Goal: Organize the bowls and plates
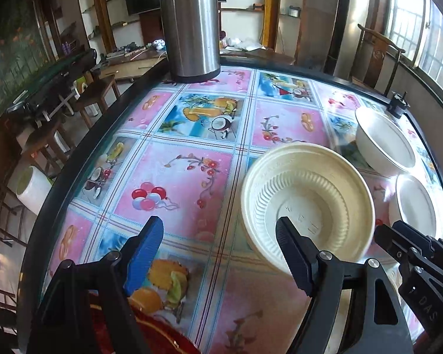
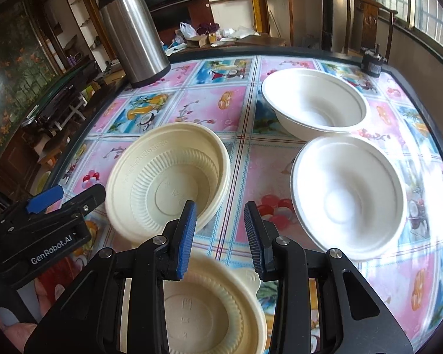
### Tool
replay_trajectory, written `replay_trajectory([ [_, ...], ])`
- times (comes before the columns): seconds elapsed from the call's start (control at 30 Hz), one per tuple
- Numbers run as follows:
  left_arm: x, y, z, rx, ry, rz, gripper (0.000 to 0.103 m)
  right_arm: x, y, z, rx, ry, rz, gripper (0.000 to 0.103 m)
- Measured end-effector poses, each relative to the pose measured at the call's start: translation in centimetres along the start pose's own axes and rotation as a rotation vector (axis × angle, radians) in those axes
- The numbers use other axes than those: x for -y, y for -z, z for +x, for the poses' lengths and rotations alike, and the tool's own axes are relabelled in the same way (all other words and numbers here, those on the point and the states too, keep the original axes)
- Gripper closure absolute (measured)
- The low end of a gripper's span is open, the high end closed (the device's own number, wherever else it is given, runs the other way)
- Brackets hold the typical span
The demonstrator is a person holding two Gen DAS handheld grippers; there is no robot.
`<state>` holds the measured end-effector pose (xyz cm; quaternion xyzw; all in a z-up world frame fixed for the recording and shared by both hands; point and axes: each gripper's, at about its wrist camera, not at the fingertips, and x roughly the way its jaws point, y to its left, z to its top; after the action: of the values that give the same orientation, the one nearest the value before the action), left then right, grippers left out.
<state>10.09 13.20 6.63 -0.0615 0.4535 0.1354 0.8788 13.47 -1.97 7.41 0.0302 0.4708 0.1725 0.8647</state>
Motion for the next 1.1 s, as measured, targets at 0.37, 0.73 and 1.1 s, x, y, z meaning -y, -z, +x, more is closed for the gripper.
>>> replay_trajectory([
  [0.37,0.0,-1.3,1.9,-0.041,0.019,-0.010,0.024,1.0,-2.0,3.0,-0.071,-0.063,0.056,0.070],
  [0.73,1.7,-1.8,3.6,-0.100,0.027,0.024,0.024,1.2,-2.9,5.3,-0.131,-0.092,0.085,0.070],
  [1.1,2.3,-1.7,4.9,-0.129,0.063,0.034,0.026,0.8,-3.2,5.7,-0.119,-0.101,0.051,0.070],
])
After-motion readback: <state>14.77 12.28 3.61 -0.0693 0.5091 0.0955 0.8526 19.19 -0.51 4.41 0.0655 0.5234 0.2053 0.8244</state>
